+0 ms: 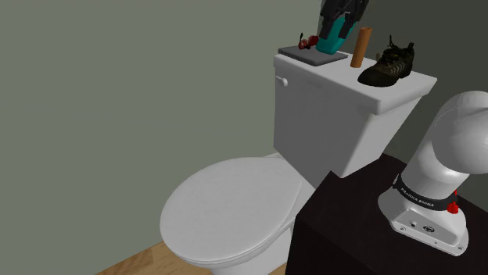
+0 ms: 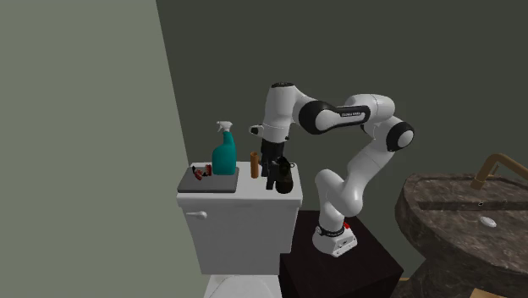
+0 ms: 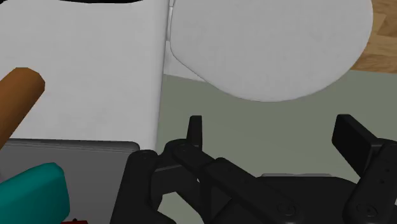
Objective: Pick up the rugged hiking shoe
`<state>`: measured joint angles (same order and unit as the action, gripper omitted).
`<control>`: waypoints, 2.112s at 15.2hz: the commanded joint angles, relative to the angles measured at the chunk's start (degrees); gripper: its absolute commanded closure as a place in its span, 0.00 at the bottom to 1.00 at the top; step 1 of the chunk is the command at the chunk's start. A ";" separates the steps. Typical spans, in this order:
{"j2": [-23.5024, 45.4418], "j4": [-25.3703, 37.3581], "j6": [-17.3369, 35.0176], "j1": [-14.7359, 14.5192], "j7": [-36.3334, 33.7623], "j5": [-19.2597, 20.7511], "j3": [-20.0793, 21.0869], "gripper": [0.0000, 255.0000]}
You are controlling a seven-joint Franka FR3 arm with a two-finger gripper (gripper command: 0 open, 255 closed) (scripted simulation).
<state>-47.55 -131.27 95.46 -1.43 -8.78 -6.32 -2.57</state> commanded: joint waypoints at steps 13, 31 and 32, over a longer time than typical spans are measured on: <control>-5.92 2.51 -17.44 5.19 9.53 12.67 -8.46 0.00; -9.46 -3.52 -16.54 6.77 12.03 16.98 -11.03 1.00; -9.47 -3.54 -16.53 6.77 12.04 16.99 -11.04 1.00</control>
<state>-57.03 -134.73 78.92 5.36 3.25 10.68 -13.60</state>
